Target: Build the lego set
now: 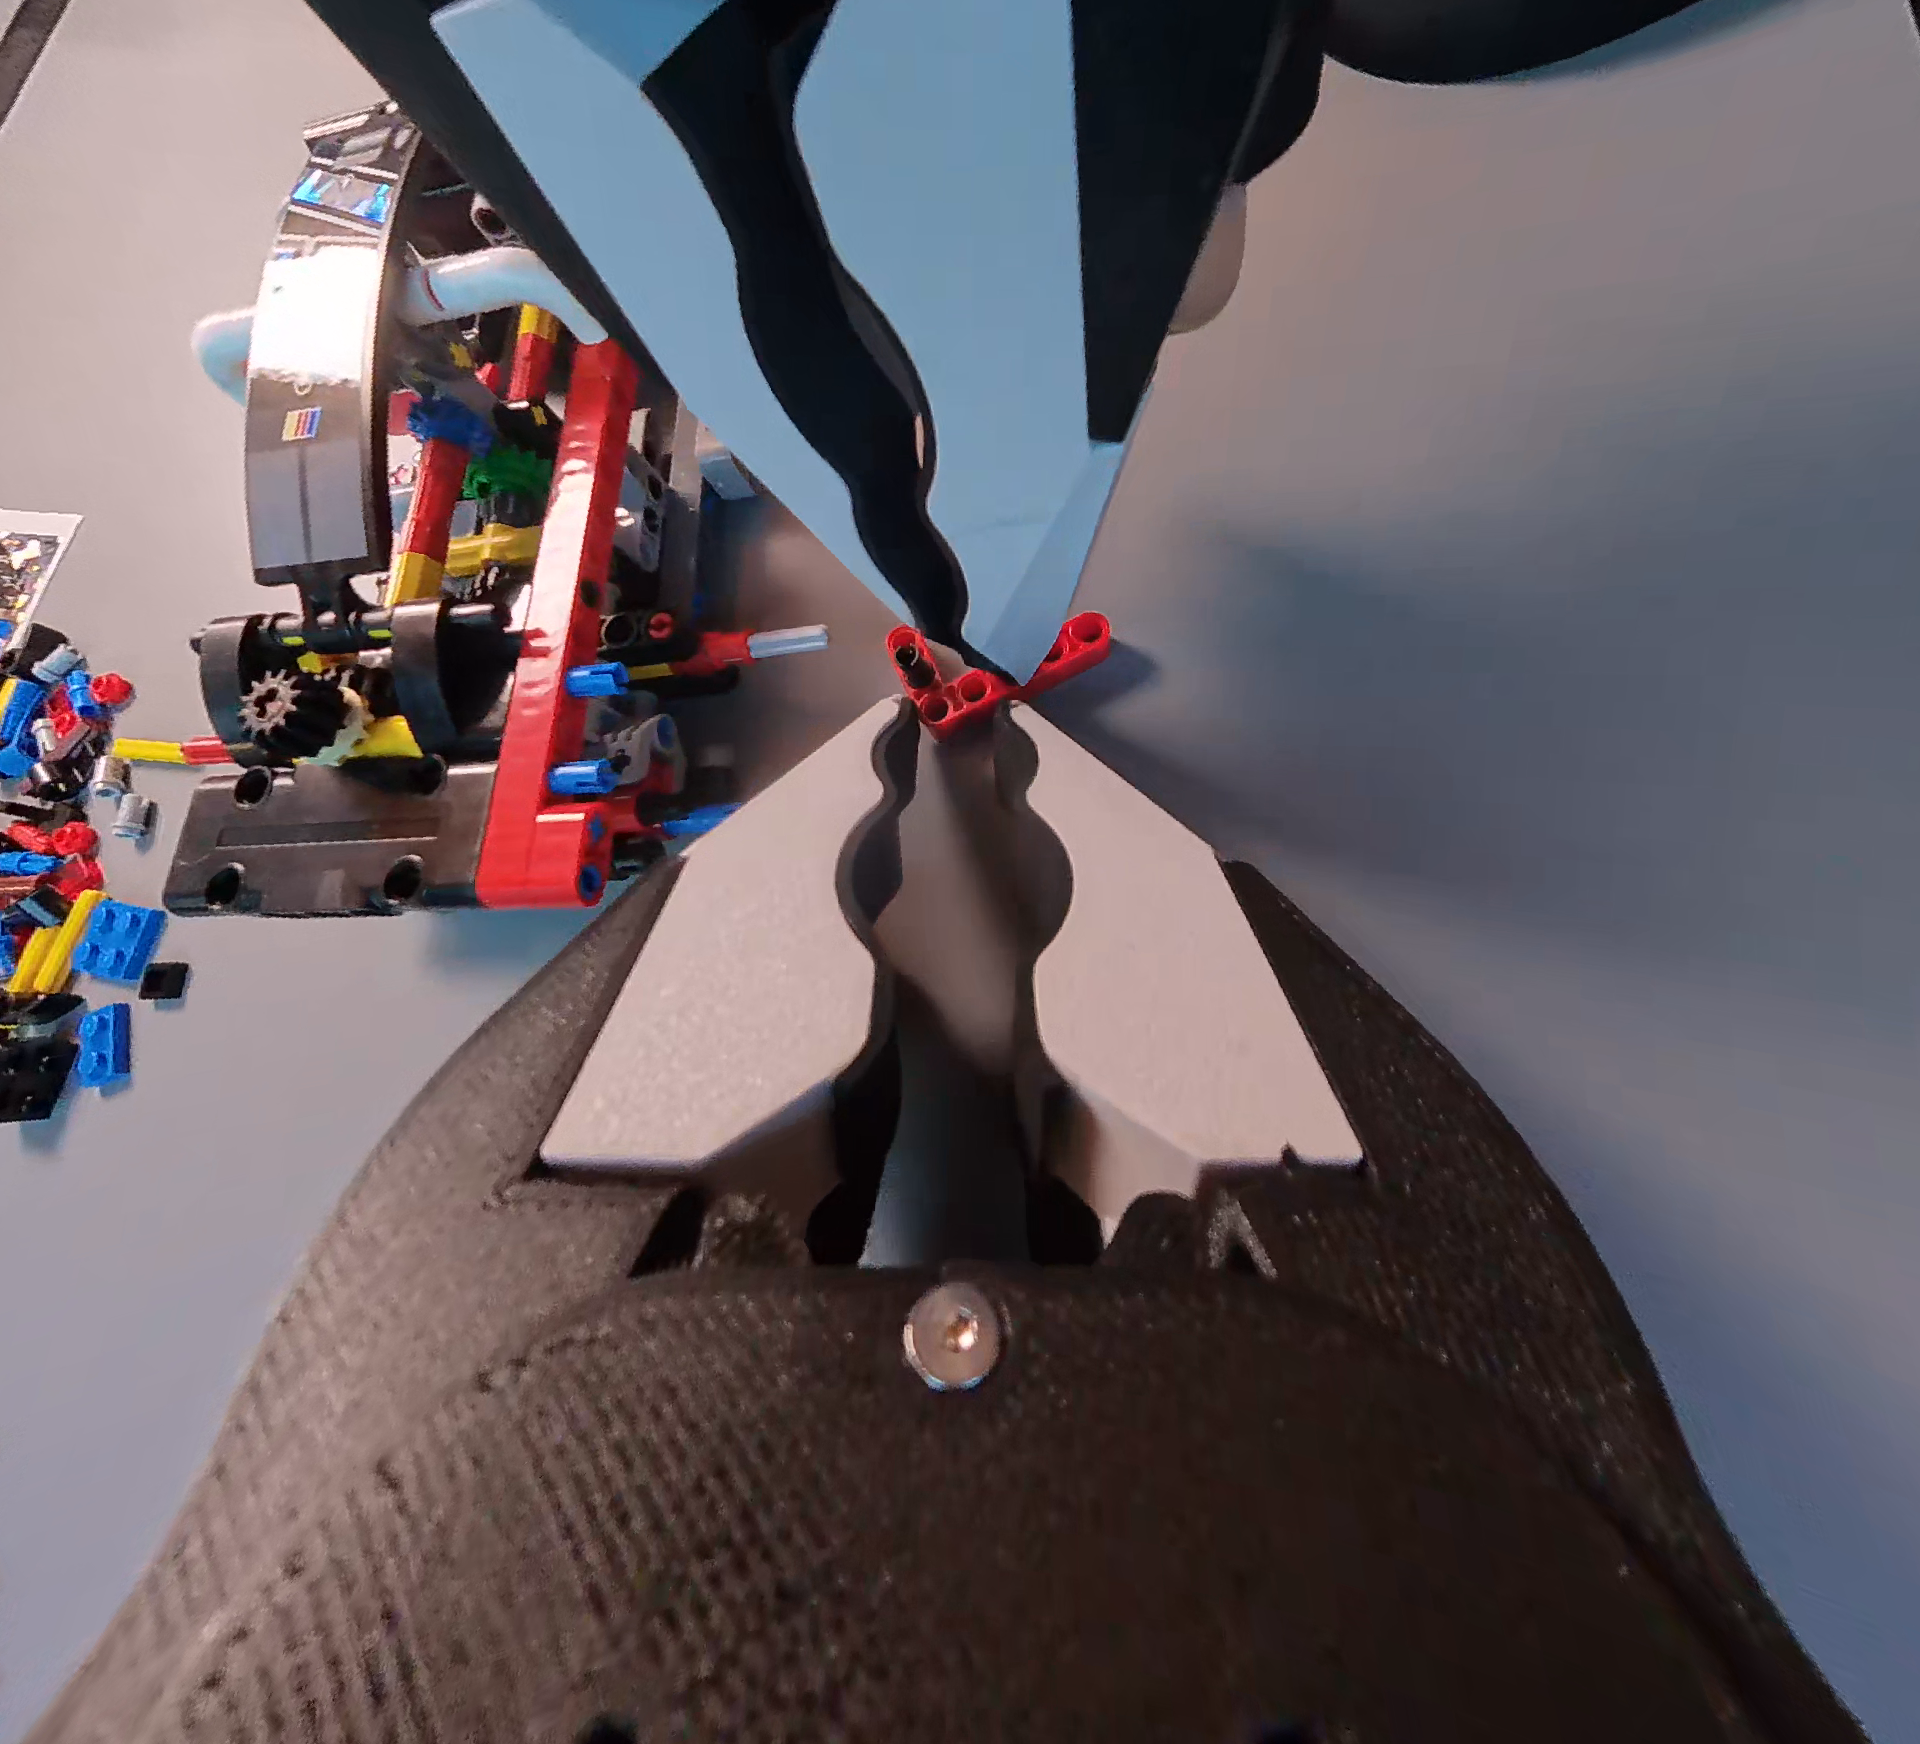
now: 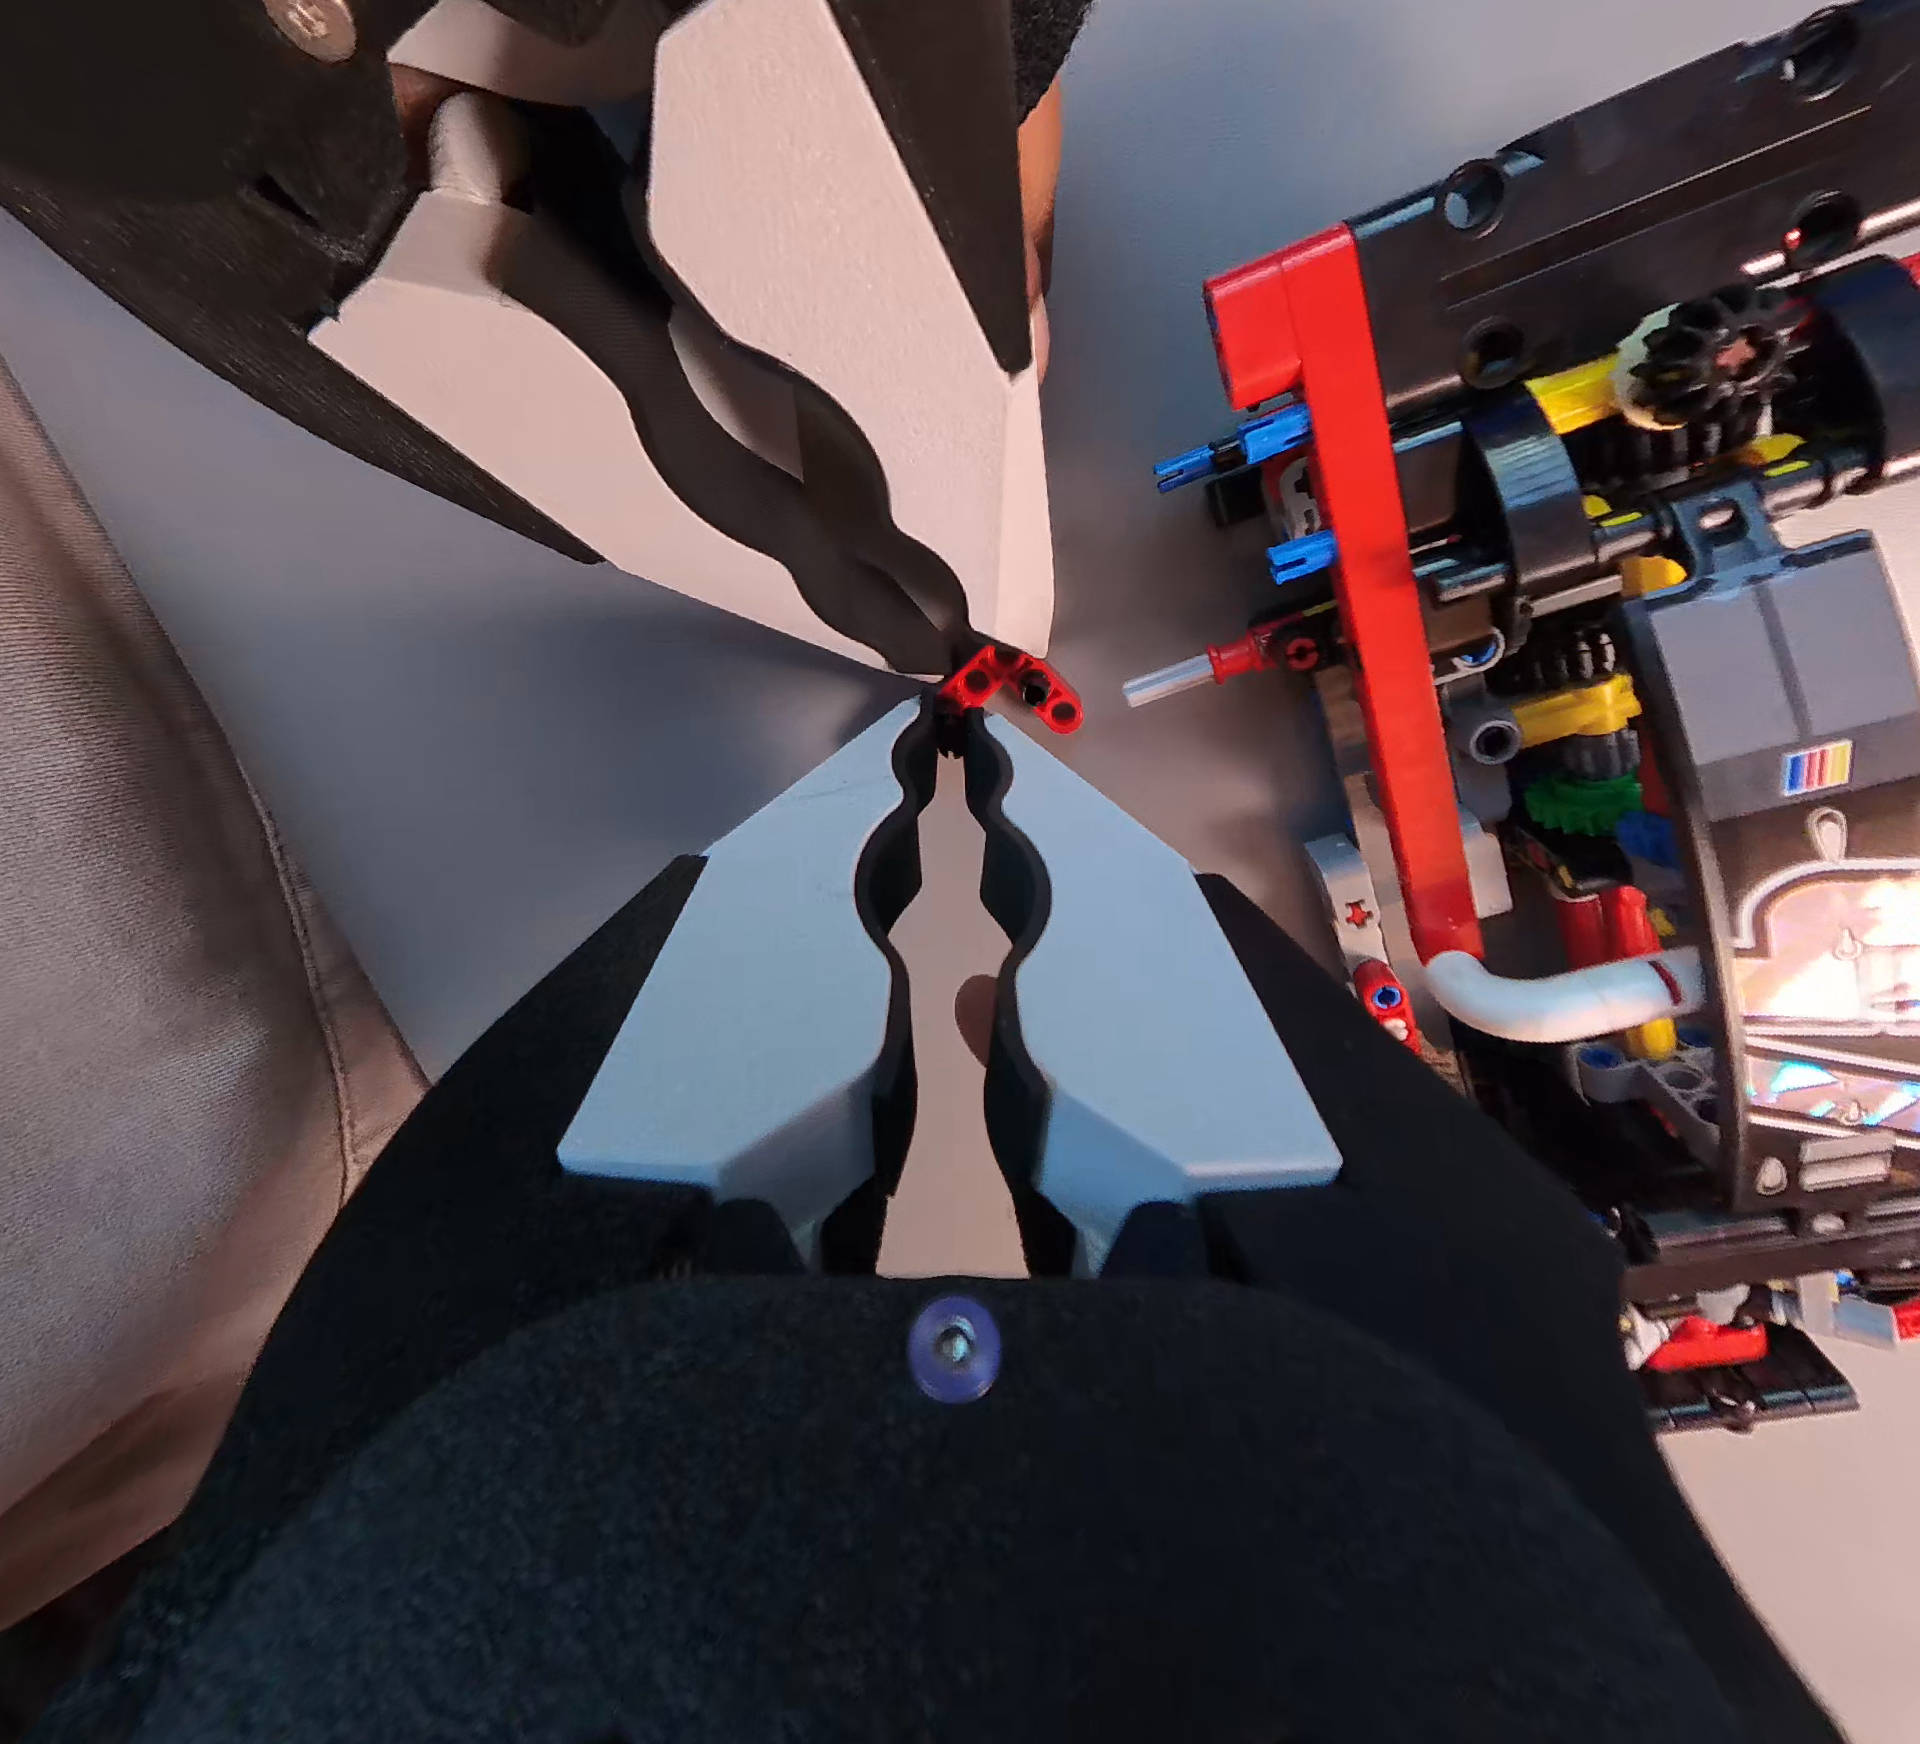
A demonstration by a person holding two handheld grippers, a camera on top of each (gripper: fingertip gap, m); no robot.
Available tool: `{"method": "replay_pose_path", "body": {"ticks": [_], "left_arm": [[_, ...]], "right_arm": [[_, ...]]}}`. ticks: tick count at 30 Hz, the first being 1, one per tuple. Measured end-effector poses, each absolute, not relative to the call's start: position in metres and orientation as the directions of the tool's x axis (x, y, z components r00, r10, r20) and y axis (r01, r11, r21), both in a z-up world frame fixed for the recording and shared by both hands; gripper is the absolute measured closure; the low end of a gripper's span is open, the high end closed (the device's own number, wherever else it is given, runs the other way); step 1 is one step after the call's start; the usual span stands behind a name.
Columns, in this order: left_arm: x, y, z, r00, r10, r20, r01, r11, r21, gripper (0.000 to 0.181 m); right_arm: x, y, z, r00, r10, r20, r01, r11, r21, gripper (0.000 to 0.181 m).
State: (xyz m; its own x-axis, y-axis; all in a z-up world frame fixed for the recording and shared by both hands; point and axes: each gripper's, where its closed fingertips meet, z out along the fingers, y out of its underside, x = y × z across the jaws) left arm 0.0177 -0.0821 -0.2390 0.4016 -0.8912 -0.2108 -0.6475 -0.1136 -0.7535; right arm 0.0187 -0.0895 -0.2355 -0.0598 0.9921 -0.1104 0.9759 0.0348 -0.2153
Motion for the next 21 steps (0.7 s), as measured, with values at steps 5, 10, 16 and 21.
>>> {"method": "replay_pose_path", "body": {"ticks": [5, 10, 16, 21], "left_arm": [[0.0177, -0.0822, -0.2390, 0.405, -0.889, -0.212, -0.647, -0.115, -0.754, 0.169], [0.0179, -0.0823, -0.2391, 0.407, -0.889, -0.210, -0.646, -0.117, -0.755, 0.169], [0.0179, -0.0824, -0.2392, 0.408, -0.888, -0.213, -0.646, -0.116, -0.754, 0.169], [0.0167, -0.0824, -0.2389, 0.423, -0.879, -0.221, -0.645, -0.122, -0.754, 0.170]], "right_arm": [[0.0196, -0.0896, -0.2372, -0.059, 0.993, -0.101, 0.978, 0.037, -0.204, 0.180], [0.0191, -0.0905, -0.2388, -0.046, 0.990, -0.136, 0.984, 0.022, -0.177, 0.180], [0.0191, -0.0913, -0.2392, -0.038, 0.986, -0.163, 0.986, 0.011, -0.164, 0.180], [0.0172, -0.0895, -0.2384, -0.073, 0.987, -0.141, 0.963, 0.033, -0.267, 0.178]]}}
